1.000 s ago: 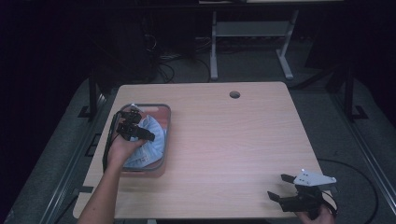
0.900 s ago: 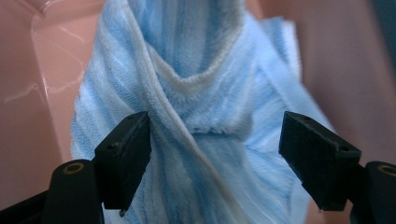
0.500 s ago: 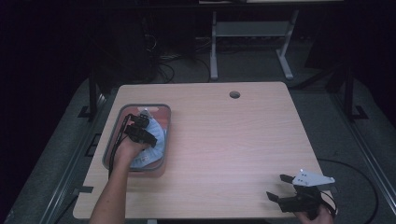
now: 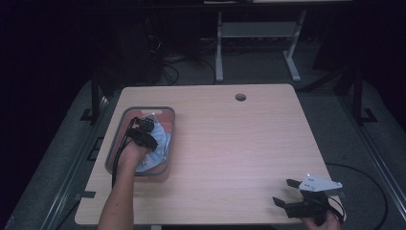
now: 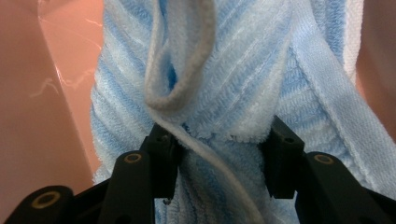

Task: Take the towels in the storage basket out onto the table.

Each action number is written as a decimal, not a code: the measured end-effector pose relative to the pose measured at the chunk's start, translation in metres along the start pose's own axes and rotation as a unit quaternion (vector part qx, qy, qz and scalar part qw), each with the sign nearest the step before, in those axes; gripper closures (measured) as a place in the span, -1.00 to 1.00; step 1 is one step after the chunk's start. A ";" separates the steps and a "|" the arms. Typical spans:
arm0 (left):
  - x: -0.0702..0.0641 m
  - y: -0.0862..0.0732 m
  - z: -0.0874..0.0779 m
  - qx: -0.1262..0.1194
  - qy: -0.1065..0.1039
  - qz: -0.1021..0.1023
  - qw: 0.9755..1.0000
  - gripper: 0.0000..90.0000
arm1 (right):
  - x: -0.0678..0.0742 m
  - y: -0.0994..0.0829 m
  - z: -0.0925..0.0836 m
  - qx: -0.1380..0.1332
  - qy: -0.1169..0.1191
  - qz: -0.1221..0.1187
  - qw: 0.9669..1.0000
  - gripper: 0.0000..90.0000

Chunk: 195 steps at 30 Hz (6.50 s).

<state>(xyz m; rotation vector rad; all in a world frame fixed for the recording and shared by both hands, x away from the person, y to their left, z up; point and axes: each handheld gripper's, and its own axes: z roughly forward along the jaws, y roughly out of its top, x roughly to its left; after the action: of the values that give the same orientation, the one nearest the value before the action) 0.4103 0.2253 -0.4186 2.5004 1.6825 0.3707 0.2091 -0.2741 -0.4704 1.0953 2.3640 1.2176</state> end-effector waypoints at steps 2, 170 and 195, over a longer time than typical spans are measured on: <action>0.000 0.000 0.000 -0.001 -0.001 -0.003 1.000 0.25 | 0.000 0.000 0.000 0.000 0.000 -0.001 1.000 -0.68; -0.144 0.090 -0.122 -0.164 -0.205 0.108 0.959 0.31 | -0.007 0.006 -0.007 -0.031 -0.010 0.003 0.999 -0.68; -0.179 0.107 -0.087 -0.142 -0.215 0.120 0.959 0.30 | -0.006 0.007 -0.008 -0.033 -0.009 0.007 0.999 -0.68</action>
<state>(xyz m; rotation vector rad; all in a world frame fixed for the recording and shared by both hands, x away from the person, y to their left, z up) 0.4200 0.0153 -0.3358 2.3523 1.0873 0.0662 0.2121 -0.2808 -0.4609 1.0999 2.2896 1.2750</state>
